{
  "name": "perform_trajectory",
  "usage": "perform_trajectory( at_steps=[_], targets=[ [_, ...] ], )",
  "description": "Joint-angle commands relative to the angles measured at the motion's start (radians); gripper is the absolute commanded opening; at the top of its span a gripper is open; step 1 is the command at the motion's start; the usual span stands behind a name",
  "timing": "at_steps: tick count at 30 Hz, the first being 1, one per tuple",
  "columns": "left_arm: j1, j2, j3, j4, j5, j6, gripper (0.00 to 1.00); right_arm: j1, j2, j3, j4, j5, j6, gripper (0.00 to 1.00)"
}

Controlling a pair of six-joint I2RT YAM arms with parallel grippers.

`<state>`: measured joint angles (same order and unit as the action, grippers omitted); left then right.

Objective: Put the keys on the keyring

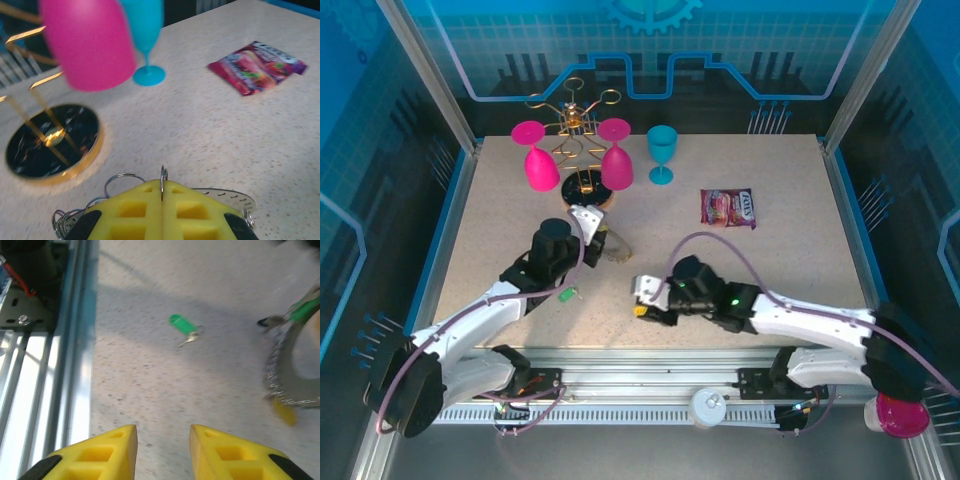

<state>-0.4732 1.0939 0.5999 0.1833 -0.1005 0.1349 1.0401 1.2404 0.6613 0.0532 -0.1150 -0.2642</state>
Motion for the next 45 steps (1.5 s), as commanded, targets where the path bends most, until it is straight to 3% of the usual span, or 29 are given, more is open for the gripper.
perform_trajectory(
  at_steps=[1, 7, 15, 21, 32, 36, 45],
  targets=[
    [0.044, -0.022, 0.026, -0.033, -0.065, -0.15, 0.0, 0.079, 0.153, 0.09, 0.113, 0.101, 0.121, 0.34],
    [0.12, -0.017, 0.019, -0.028, -0.06, -0.259, 0.0, 0.104, 0.461, 0.253, 0.294, 0.157, 0.257, 0.37],
    [0.151, -0.026, -0.018, 0.046, -0.041, -0.281, 0.0, 0.073, 0.737, 0.415, 0.409, 0.193, 0.446, 0.43],
    [0.153, -0.033, -0.029, 0.069, -0.012, -0.262, 0.0, 0.058, 0.854, 0.5, 0.432, 0.23, 0.47, 0.49],
    [0.153, -0.036, -0.038, 0.084, 0.01, -0.258, 0.0, 0.044, 0.974, 0.6, 0.41, 0.252, 0.458, 0.5],
    [0.153, -0.036, -0.04, 0.088, 0.012, -0.257, 0.0, 0.044, 0.99, 0.609, 0.397, 0.244, 0.444, 0.42],
    [0.153, -0.045, -0.04, 0.081, 0.012, -0.246, 0.0, 0.041, 0.886, 0.498, 0.388, 0.185, 0.419, 0.05]
  ],
)
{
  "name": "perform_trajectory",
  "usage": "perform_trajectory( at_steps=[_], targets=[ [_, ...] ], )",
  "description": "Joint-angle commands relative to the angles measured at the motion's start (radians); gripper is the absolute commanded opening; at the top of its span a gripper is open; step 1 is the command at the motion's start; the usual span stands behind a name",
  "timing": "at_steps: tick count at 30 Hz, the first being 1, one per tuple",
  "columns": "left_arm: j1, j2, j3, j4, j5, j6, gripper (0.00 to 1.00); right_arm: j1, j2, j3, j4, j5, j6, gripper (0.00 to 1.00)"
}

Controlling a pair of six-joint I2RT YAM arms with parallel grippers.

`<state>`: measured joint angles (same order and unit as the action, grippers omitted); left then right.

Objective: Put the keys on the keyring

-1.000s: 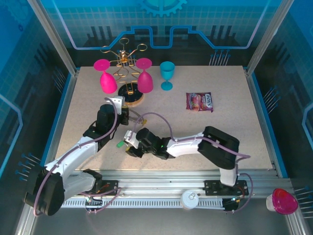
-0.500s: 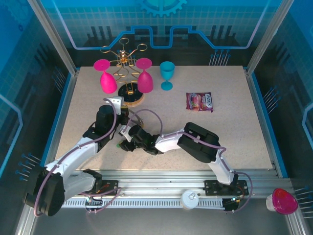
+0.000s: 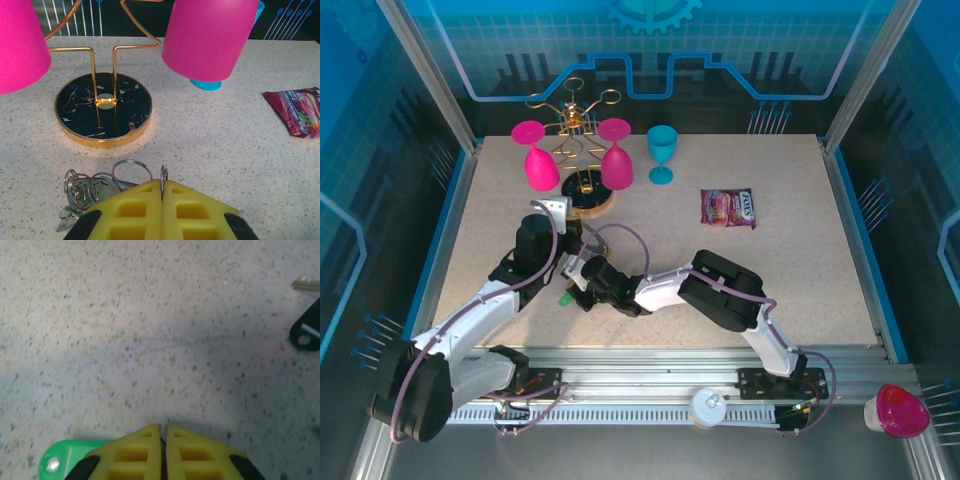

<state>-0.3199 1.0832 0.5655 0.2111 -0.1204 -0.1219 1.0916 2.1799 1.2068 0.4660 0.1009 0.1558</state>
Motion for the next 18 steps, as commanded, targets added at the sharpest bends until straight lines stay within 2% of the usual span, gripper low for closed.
perform_trajectory(
  at_steps=[1, 11, 18],
  targets=[
    [-0.001, -0.035, -0.004, 0.053, 0.032, 0.011, 0.0, -0.012, -0.074, -0.068, -0.024, -0.042, 0.001, 0.02],
    [0.0, -0.034, 0.01, 0.038, 0.053, 0.019, 0.0, -0.031, -0.316, -0.296, -0.093, -0.08, 0.02, 0.0],
    [-0.008, -0.031, 0.019, 0.029, 0.128, 0.06, 0.0, -0.089, -0.534, -0.474, -0.281, -0.058, 0.04, 0.0]
  ],
)
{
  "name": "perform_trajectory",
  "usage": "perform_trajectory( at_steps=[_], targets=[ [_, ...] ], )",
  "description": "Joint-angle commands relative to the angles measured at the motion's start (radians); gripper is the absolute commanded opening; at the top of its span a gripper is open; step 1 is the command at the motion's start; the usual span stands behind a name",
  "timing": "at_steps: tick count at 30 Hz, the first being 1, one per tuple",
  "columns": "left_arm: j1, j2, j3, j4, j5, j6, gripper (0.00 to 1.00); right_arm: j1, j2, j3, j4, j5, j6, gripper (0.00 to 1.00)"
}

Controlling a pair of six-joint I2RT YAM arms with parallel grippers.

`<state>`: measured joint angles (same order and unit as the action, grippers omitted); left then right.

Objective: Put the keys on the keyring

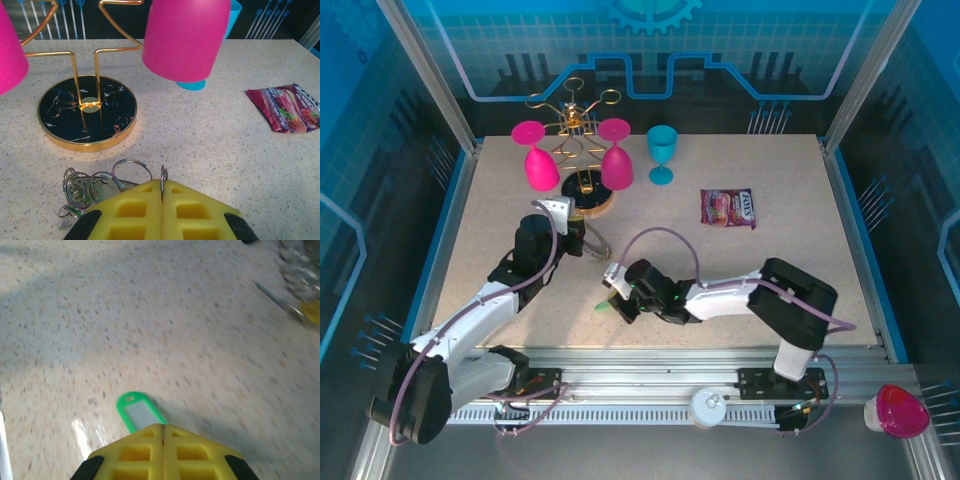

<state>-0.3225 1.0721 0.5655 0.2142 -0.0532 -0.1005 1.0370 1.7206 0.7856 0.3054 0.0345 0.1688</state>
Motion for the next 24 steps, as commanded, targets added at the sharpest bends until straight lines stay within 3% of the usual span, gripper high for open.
perform_trajectory(
  at_steps=[1, 10, 24],
  targets=[
    [-0.009, -0.021, 0.016, 0.028, 0.082, 0.05, 0.0, -0.044, -0.1, -0.073, -0.141, 0.01, 0.031, 0.0],
    [-0.056, -0.021, 0.01, 0.026, 0.155, 0.13, 0.0, -0.161, -0.276, -0.193, -0.29, -0.026, 0.123, 0.0],
    [-0.074, -0.014, 0.028, -0.001, 0.172, 0.137, 0.0, -0.234, -0.257, -0.268, -0.244, -0.148, 0.233, 0.0]
  ],
)
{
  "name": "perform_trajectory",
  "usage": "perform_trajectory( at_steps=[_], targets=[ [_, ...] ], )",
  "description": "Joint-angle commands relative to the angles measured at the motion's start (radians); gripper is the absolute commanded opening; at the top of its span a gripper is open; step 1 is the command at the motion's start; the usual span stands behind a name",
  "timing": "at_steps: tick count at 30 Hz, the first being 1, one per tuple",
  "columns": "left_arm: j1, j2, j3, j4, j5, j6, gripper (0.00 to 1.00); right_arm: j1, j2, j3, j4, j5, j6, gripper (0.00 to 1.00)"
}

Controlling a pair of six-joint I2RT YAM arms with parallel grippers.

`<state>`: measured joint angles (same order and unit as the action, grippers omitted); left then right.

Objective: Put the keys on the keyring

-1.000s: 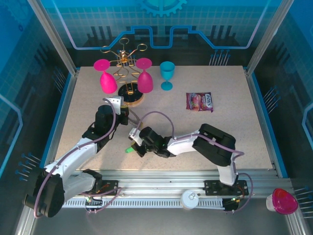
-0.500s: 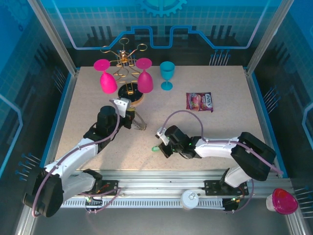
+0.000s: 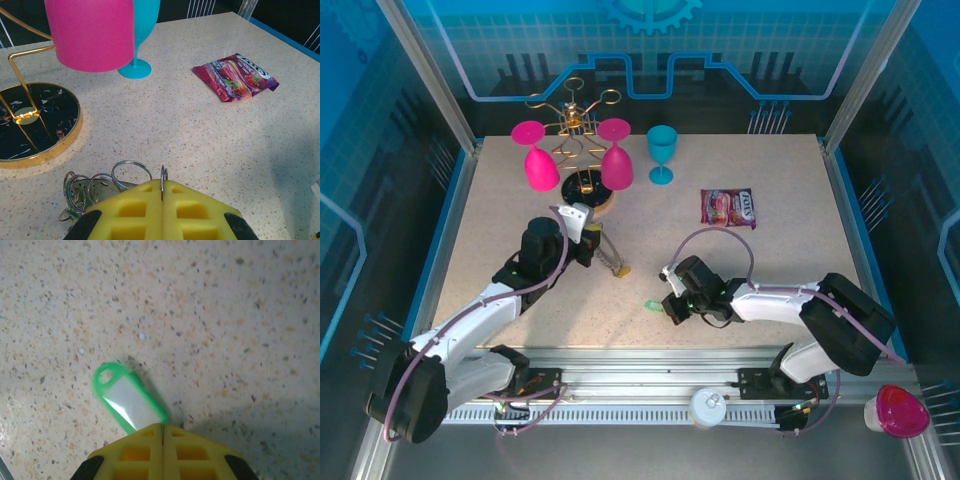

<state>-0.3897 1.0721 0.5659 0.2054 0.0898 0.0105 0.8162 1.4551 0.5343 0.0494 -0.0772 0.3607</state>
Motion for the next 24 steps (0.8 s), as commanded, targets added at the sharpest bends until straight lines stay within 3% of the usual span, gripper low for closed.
perform_trajectory(
  at_steps=[1, 14, 24],
  targets=[
    [-0.009, -0.013, 0.031, 0.005, 0.029, 0.028, 0.0, -0.014, 0.007, -0.017, 0.011, -0.038, 0.043, 0.0],
    [-0.014, -0.01, 0.034, 0.0, 0.026, 0.034, 0.0, -0.042, -0.045, -0.018, -0.034, -0.109, 0.119, 0.21],
    [-0.017, -0.014, 0.028, 0.003, 0.024, 0.036, 0.0, -0.051, -0.076, 0.06, -0.264, -0.107, 0.318, 0.31]
  ],
)
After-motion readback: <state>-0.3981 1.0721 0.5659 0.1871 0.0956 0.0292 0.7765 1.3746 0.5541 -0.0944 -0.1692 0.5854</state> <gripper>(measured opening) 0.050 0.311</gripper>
